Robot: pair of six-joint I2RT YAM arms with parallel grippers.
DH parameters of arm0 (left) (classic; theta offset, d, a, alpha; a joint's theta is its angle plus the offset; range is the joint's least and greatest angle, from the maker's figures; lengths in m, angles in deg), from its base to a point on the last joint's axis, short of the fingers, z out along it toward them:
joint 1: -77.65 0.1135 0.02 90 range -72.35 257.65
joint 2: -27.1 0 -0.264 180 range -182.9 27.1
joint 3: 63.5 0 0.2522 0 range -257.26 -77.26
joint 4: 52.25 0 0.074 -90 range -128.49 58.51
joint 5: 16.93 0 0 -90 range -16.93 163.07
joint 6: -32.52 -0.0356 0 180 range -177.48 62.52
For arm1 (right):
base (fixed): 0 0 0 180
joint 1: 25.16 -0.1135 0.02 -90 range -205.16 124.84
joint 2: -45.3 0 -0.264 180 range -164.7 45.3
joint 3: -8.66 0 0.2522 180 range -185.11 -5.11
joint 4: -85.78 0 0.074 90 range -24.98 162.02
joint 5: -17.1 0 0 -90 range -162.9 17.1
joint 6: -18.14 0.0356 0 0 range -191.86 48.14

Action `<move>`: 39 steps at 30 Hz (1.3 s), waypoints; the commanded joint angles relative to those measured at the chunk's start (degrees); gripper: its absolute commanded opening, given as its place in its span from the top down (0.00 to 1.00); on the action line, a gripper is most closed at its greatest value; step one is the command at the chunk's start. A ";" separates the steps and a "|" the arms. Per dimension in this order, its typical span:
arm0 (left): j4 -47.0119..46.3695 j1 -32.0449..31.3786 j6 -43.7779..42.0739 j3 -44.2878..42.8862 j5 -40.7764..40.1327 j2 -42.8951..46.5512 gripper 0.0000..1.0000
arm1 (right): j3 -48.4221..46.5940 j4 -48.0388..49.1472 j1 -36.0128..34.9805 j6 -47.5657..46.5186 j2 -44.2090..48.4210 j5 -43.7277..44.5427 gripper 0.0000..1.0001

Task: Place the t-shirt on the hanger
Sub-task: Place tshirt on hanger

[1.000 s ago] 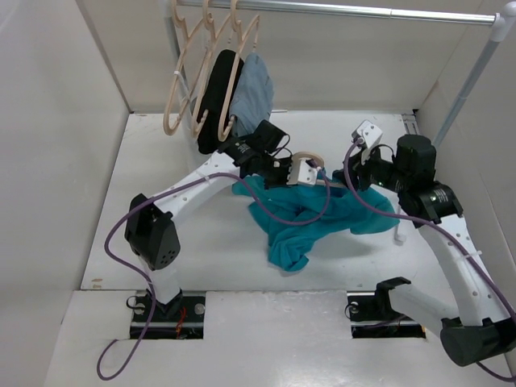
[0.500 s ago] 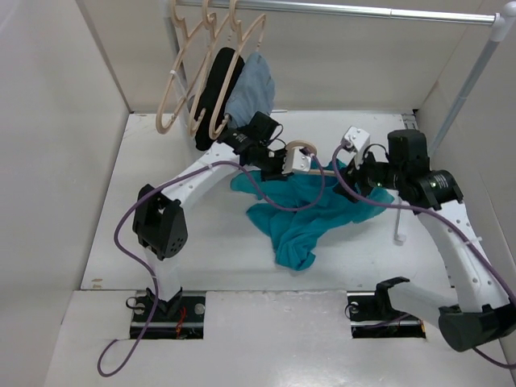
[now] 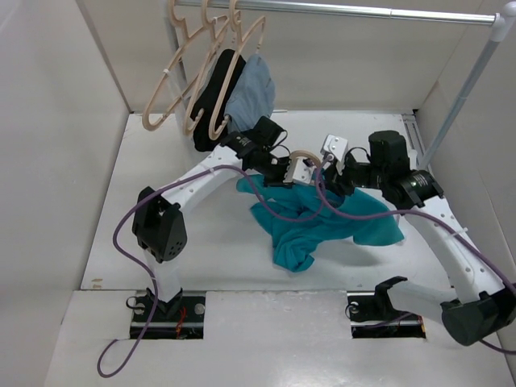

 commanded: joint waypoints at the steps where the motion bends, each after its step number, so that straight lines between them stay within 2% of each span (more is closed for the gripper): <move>1: 0.02 1.02 -0.46 -1.39 3.61 4.07 1.00 | 2.23 1.91 -0.50 -2.40 4.73 -5.73 0.59; 3: 0.01 1.55 0.16 -2.00 3.61 2.84 1.00 | 4.26 4.01 -0.50 0.14 8.86 -6.26 0.59; 6: 0.54 1.56 0.16 -2.61 3.61 2.84 1.00 | 6.11 4.55 -0.50 1.29 9.40 -5.48 0.59; 10: 2.29 1.56 -3.00 -3.14 5.89 3.36 1.00 | 8.13 4.28 -1.64 1.91 7.82 4.88 0.58; 14: 3.70 1.56 -4.76 -3.14 5.89 4.42 1.00 | 10.33 11.05 -1.64 2.44 8.52 5.68 0.58; 19: 4.23 1.56 -5.55 -3.14 7.20 4.42 1.00 | 8.31 11.05 -1.64 2.44 3.52 5.69 0.63; 25: 3.44 1.56 -5.55 -3.76 6.60 4.95 1.00 | 11.56 11.58 -2.17 1.21 4.03 5.16 0.58; 26: 2.83 1.56 -5.55 -3.76 6.60 4.95 1.00 | 12.26 11.58 -2.17 1.21 4.04 5.16 0.61; 27: 2.83 1.56 -5.55 -3.76 6.60 4.95 1.00 | 12.27 11.58 -2.17 1.21 4.04 5.69 0.69; 28: 2.83 1.56 -5.55 -3.76 6.60 4.95 1.00 | 12.27 11.58 -2.17 1.21 4.04 5.69 0.81; 29: 2.30 1.56 -5.03 -3.76 7.12 4.95 1.00 | 12.27 11.58 -2.17 1.90 4.56 5.69 1.00; 34: -2.78 1.56 0.50 -2.97 3.36 4.95 0.99 | 14.55 14.31 0.20 5.51 11.85 -0.01 1.00; 39: -8.07 4.89 5.34 -0.95 1.94 4.95 0.80 | 15.78 8.69 2.83 5.51 15.72 -0.55 1.00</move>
